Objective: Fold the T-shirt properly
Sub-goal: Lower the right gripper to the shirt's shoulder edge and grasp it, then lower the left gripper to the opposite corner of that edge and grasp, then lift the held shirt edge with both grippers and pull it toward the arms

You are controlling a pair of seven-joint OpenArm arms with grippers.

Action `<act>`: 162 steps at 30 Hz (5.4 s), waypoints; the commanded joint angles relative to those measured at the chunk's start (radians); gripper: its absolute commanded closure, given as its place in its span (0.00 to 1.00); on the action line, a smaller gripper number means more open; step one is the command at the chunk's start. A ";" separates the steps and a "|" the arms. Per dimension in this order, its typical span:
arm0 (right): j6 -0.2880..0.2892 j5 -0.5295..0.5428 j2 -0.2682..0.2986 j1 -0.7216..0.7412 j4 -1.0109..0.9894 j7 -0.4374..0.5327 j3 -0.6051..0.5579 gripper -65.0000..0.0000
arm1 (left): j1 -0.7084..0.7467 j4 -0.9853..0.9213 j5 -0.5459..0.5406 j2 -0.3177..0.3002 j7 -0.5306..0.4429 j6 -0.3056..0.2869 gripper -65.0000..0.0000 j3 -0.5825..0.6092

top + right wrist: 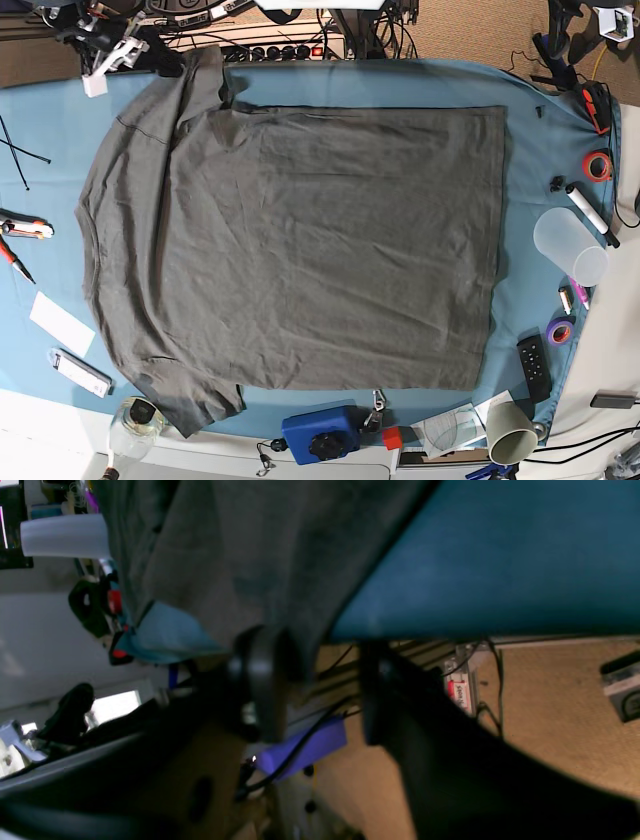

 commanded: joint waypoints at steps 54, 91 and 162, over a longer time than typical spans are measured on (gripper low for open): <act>0.009 0.091 0.091 -0.038 0.085 0.029 0.249 1.00 | -0.278 0.211 -0.233 -0.005 0.476 0.202 0.56 0.261; 0.009 0.091 0.092 -0.038 0.085 0.029 0.249 1.00 | -0.522 -0.110 -0.107 0.092 0.725 0.479 0.55 0.362; 0.006 0.005 0.172 -0.033 0.166 0.029 0.450 1.00 | -0.483 0.116 -0.249 0.082 1.215 0.453 1.00 0.043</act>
